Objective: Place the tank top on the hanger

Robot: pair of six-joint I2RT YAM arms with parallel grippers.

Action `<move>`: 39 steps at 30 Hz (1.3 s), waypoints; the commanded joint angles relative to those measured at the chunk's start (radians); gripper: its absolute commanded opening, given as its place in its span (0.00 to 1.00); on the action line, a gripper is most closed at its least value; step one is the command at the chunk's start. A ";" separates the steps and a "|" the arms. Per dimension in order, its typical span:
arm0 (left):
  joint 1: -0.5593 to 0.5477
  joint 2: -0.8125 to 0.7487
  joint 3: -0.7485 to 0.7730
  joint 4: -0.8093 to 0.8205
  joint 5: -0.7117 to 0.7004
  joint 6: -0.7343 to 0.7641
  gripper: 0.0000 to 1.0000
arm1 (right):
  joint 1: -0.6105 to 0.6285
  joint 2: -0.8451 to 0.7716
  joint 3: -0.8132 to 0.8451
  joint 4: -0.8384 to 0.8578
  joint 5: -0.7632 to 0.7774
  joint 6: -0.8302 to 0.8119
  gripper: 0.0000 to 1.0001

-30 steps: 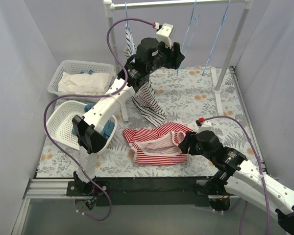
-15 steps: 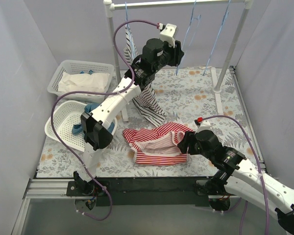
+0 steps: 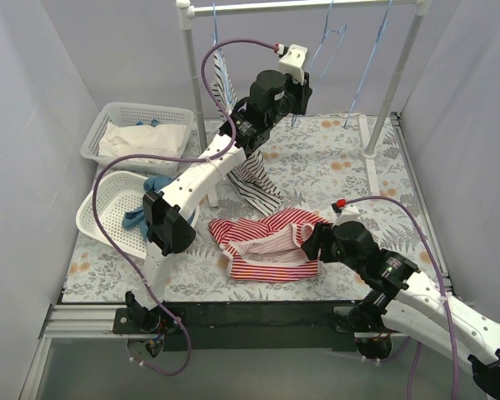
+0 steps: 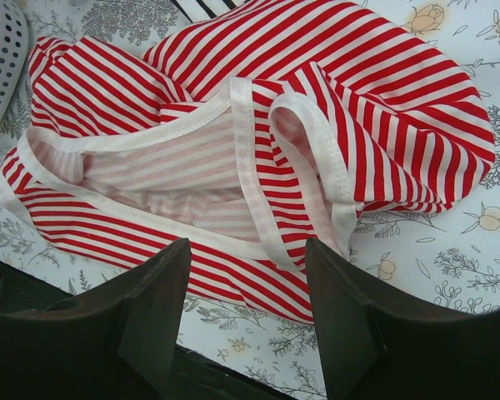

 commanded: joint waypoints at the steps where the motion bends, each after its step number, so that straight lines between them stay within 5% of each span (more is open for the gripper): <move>1: -0.015 -0.030 0.013 0.048 -0.034 0.040 0.18 | 0.001 -0.010 -0.010 0.042 0.007 -0.010 0.65; 7: -0.016 -0.039 0.020 0.075 -0.054 0.058 0.00 | 0.001 -0.016 -0.010 0.042 0.010 -0.013 0.65; 19: -0.016 -0.154 -0.033 0.108 -0.101 0.086 0.00 | 0.001 -0.008 -0.007 0.042 0.022 -0.021 0.65; 30: -0.019 -0.363 -0.288 0.128 -0.066 0.060 0.00 | 0.001 -0.013 -0.005 0.041 0.045 -0.029 0.65; 39: -0.022 -0.686 -0.679 0.145 0.043 0.020 0.00 | 0.003 -0.021 0.036 0.001 0.076 -0.042 0.65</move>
